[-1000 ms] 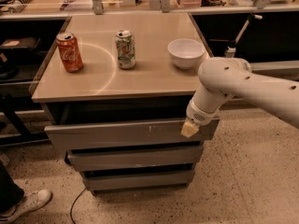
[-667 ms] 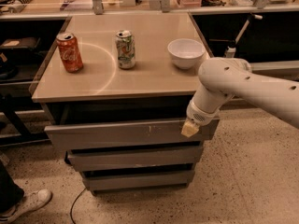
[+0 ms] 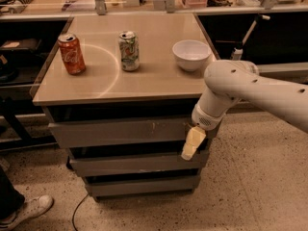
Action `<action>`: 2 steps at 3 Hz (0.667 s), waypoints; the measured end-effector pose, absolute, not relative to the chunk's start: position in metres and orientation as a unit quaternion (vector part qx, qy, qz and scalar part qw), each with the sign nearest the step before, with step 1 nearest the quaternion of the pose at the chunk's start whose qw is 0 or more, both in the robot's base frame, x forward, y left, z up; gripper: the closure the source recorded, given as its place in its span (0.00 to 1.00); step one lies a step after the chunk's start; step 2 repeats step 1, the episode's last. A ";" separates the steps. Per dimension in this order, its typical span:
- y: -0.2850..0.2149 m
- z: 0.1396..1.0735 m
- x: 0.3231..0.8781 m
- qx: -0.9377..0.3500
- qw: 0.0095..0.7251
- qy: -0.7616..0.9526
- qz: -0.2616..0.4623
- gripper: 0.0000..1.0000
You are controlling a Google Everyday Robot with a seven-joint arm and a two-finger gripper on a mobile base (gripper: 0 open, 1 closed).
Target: Close top drawer
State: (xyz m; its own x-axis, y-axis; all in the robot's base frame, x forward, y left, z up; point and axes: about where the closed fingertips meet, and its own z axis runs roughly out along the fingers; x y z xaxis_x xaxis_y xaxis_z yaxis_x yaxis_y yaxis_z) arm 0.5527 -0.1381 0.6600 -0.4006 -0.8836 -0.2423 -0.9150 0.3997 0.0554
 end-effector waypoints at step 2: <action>-0.138 0.660 0.553 -0.540 0.087 0.832 0.090 0.00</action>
Offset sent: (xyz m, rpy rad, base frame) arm 0.0000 0.0000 0.0000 0.0000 0.0000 0.0000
